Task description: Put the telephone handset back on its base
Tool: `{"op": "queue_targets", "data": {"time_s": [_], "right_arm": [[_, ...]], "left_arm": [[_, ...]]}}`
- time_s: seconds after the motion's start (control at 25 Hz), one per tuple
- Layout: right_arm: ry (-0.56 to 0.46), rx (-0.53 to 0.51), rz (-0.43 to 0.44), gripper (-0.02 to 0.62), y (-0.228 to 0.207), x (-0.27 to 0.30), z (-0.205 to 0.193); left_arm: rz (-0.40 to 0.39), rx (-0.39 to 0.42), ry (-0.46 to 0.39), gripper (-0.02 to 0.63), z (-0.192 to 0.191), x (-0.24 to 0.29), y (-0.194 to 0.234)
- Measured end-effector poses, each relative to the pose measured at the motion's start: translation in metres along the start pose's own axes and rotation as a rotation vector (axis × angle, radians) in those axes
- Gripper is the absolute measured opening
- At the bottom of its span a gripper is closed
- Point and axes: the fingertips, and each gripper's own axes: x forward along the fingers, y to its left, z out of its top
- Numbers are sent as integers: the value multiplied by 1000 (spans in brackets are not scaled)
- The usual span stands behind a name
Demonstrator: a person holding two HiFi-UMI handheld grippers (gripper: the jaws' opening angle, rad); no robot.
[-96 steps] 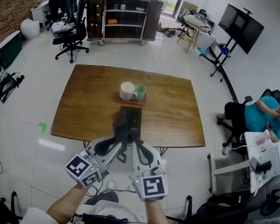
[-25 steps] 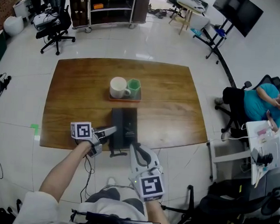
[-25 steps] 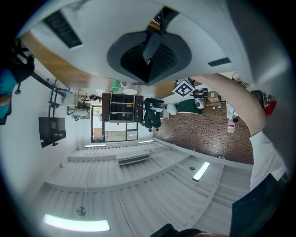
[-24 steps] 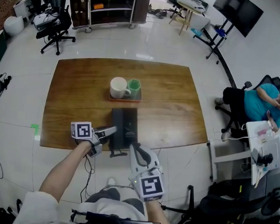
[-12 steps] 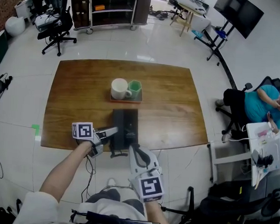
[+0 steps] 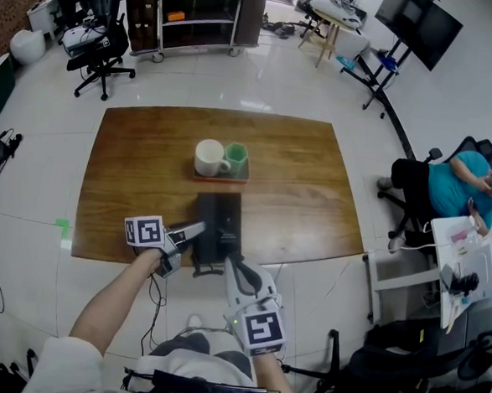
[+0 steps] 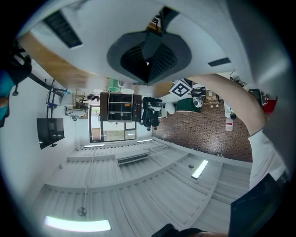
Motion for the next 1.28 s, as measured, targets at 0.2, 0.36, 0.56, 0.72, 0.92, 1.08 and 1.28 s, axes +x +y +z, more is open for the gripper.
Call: {"op": "queue_targets", "data": {"time_s": [0.2, 0.36, 0.56, 0.72, 0.92, 1.08, 1.28], "right_arm": [[-6, 24, -4, 0, 1, -4, -1], [-18, 34, -1, 0, 4, -6, 3], [-35, 32, 17, 0, 12, -13, 11], [-50, 42, 23, 0, 17, -21, 16], [-60, 5, 35, 0, 23, -36, 21], [-77, 4, 31, 0, 26, -52, 25], [-95, -32, 48, 0, 33, -77, 25]], "left_arm": [[14, 51, -46, 123, 5, -9, -6], [28, 107, -77, 84, 9, -22, -13], [39, 142, -125, 79, 15, -39, -25], [7, 179, -119, 44, 3, -45, -44], [-24, 253, -157, 29, -6, -56, -83], [-54, 379, -195, 4, -15, -65, -130], [-112, 517, -237, 4, -33, -79, -193]]}}
